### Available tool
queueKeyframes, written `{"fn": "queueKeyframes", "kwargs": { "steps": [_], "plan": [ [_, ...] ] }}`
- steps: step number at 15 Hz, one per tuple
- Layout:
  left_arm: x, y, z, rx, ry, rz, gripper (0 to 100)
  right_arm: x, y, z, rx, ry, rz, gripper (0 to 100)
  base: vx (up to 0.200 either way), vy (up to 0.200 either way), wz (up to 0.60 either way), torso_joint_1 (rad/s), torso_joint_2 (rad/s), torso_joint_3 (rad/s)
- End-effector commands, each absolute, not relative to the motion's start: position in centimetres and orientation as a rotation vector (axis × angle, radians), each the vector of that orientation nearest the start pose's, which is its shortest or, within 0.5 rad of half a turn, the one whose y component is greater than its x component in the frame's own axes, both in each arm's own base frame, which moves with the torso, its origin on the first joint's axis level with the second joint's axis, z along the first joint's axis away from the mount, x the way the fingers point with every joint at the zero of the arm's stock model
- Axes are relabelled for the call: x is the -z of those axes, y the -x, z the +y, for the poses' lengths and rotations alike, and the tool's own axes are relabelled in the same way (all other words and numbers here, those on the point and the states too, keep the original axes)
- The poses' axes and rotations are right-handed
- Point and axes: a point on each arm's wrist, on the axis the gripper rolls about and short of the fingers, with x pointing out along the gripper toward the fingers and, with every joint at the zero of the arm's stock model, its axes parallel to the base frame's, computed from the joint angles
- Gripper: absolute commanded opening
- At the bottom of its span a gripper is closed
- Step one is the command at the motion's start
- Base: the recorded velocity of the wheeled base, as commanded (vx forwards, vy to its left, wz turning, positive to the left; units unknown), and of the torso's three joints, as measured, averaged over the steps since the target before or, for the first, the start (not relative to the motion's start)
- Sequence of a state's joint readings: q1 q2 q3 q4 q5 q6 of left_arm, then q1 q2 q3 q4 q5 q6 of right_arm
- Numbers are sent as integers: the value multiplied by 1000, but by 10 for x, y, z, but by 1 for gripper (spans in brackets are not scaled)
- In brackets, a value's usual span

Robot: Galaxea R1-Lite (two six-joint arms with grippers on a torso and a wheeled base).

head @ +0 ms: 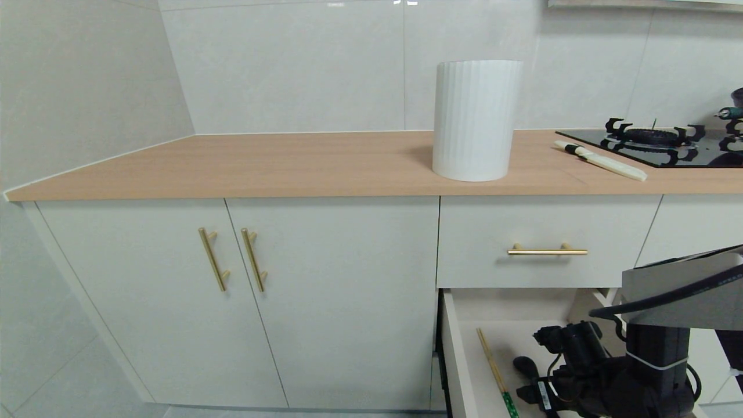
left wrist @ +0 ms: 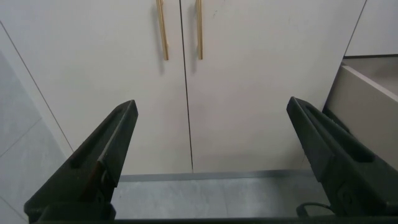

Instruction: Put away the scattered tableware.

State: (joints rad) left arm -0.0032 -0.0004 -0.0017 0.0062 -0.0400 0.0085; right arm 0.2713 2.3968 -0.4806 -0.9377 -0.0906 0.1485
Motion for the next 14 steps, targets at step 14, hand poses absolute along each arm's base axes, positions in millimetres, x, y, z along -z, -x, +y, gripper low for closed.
{"fn": "queueKeyframes", "kwargs": {
  "steps": [14],
  "plan": [
    [-75, 23, -1, 43, -8, 4, 100, -125, -218, 64, -143, -23, 744, 100, -29, 0, 0, 0, 0, 1]
  ]
}}
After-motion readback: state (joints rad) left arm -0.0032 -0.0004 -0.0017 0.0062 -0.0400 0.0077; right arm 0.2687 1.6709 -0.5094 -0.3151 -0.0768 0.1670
